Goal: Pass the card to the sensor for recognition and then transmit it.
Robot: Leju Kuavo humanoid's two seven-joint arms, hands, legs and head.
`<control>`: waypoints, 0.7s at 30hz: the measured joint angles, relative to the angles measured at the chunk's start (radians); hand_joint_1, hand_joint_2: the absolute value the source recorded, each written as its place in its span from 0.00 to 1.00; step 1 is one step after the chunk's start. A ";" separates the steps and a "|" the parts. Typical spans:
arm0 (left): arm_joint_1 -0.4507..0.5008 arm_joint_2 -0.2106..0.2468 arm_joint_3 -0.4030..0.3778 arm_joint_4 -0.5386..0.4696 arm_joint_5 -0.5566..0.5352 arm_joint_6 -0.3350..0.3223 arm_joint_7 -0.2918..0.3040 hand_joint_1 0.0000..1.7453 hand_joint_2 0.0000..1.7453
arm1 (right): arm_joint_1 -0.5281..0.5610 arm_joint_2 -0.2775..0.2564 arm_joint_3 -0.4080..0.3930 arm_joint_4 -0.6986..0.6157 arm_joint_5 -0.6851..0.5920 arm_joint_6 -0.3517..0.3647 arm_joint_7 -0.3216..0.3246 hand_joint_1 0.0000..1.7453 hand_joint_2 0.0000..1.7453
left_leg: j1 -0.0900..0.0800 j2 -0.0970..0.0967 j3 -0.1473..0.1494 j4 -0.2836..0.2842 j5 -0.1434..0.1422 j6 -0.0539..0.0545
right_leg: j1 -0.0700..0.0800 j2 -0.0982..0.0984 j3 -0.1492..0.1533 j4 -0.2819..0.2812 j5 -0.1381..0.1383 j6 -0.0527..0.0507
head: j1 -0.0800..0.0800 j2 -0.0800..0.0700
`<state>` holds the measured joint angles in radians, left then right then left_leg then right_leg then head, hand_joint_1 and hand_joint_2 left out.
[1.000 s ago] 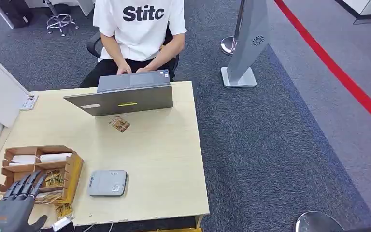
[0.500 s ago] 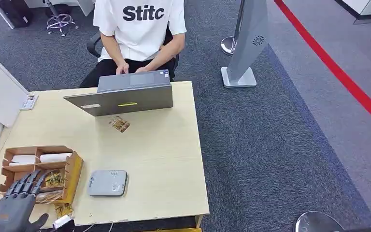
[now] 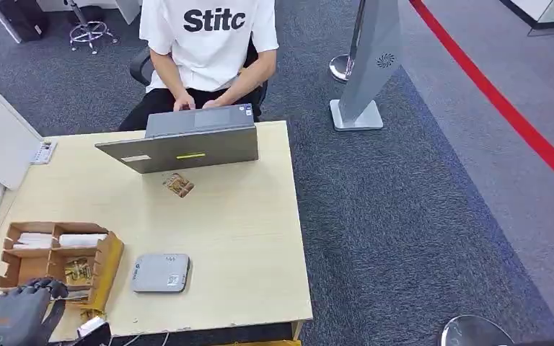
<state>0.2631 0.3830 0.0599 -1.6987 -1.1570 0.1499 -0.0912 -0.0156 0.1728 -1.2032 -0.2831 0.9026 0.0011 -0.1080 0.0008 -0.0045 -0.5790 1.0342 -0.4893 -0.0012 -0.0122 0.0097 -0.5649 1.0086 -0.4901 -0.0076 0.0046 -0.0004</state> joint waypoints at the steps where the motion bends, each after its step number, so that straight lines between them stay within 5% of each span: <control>1: -0.001 0.000 0.000 0.000 0.001 0.003 -0.002 1.00 1.00 | 0.000 0.000 0.000 0.000 0.001 0.001 0.000 0.00 1.00 | 0.000 0.000 0.000 0.000 0.000 0.000 | 0.000 0.000 0.000 0.000 0.000 0.000 | 0.000 0.000; 14: -0.065 0.000 0.011 -0.019 0.007 0.030 -0.018 1.00 1.00 | 0.000 0.002 -0.001 -0.001 0.019 0.003 -0.005 0.00 1.00 | 0.000 0.000 0.000 0.000 0.000 0.000 | 0.000 0.000 0.000 0.000 0.000 0.000 | 0.000 0.000; 21: -0.219 0.032 0.033 -0.050 0.040 0.022 0.003 1.00 1.00 | -0.002 0.001 -0.001 -0.001 0.045 0.003 -0.016 0.00 1.00 | 0.000 -0.002 0.001 0.000 0.002 0.000 | 0.000 -0.002 0.000 0.000 0.001 0.000 | 0.000 0.000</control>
<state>0.0437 0.4151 0.0931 -1.7483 -1.1173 0.1720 -0.0885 -0.0175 0.1740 -1.2043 -0.2838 0.9471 0.0038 -0.1236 0.0010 -0.0066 -0.5785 1.0344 -0.4876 -0.0015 -0.0120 0.0077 -0.5645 1.0087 -0.4896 -0.0078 0.0050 -0.0004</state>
